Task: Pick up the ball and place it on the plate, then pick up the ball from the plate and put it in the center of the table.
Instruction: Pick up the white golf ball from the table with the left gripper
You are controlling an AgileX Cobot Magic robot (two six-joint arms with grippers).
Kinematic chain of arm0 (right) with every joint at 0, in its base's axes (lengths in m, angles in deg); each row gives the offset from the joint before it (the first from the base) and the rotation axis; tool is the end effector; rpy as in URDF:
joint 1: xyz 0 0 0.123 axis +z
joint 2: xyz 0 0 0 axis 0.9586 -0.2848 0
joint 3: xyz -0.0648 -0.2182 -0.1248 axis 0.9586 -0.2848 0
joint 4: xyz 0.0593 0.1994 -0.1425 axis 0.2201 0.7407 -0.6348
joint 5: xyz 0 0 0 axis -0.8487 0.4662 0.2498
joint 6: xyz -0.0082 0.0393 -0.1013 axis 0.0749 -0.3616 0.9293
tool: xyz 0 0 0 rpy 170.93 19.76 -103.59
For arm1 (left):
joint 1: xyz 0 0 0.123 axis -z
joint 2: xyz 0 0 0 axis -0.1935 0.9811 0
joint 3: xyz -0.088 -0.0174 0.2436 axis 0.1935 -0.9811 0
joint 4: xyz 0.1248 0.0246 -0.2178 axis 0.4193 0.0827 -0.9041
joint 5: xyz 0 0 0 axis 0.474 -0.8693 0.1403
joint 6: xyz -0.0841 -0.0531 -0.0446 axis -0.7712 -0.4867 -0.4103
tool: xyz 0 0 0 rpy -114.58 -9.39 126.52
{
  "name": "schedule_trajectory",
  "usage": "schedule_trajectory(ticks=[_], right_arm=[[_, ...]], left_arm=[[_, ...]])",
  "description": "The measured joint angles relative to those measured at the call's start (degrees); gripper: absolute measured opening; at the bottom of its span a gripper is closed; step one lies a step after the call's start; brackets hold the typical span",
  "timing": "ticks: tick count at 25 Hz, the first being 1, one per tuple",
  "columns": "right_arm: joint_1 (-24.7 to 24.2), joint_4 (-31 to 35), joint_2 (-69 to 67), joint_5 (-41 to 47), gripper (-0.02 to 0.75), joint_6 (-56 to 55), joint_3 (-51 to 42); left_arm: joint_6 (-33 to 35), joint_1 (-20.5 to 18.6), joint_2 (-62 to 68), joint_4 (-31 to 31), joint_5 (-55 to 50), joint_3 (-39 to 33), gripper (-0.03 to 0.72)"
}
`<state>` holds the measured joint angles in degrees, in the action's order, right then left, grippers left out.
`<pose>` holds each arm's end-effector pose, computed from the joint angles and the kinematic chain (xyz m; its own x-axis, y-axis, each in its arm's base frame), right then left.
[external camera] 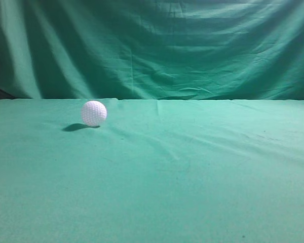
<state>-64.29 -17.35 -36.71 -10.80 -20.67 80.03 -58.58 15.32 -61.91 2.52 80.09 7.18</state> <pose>0.0943 0.0162 0.1643 -0.3141 0.0061 -0.9494 -0.1510 0.9869 0.0563 0.0996 -0.0125 0.1906 -0.0904 -0.0662 -0.9937 0.1131 0.9907 -0.0762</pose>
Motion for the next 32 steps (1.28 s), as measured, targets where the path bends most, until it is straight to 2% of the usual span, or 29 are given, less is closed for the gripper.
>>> schedule_trajectory(ticks=[7,10,14,18,22,25,29,32], right_arm=[[0.0,0.0,0.0,0.0,0.049,0.0,0.0],[0.0,0.0,0.0,0.0,0.049,0.0,0.0],[0.0,0.0,0.0,0.0,0.049,0.0,0.0],[0.0,0.0,0.0,0.0,0.049,0.0,0.0],[0.0,0.0,0.0,0.0,0.049,0.0,0.0],[0.0,0.0,0.0,0.0,0.049,0.0,0.0],[0.0,0.0,0.0,0.0,0.049,0.0,0.0],[0.0,0.0,0.0,0.0,0.049,0.0,0.0]], left_arm=[[-0.6,0.0,0.0,-3.9,14.0,0.0,0.000],[-6.3,0.0,0.0,-8.0,22.1,0.0,0.000],[-8.6,0.0,1.4,-7.1,10.7,6.5,0.000],[-8.7,0.0,11.2,-4.2,-1.5,15.5,0.000],[-3.5,0.0,24.3,-3.5,-11.8,22.6,0.000],[-1.1,0.0,33.2,-3.6,-12.7,25.0,0.000],[-0.1,0.0,43.0,-9.2,-11.2,25.6,0.000],[7.6,0.0,49.6,-14.4,-14.4,29.2,0.000]])
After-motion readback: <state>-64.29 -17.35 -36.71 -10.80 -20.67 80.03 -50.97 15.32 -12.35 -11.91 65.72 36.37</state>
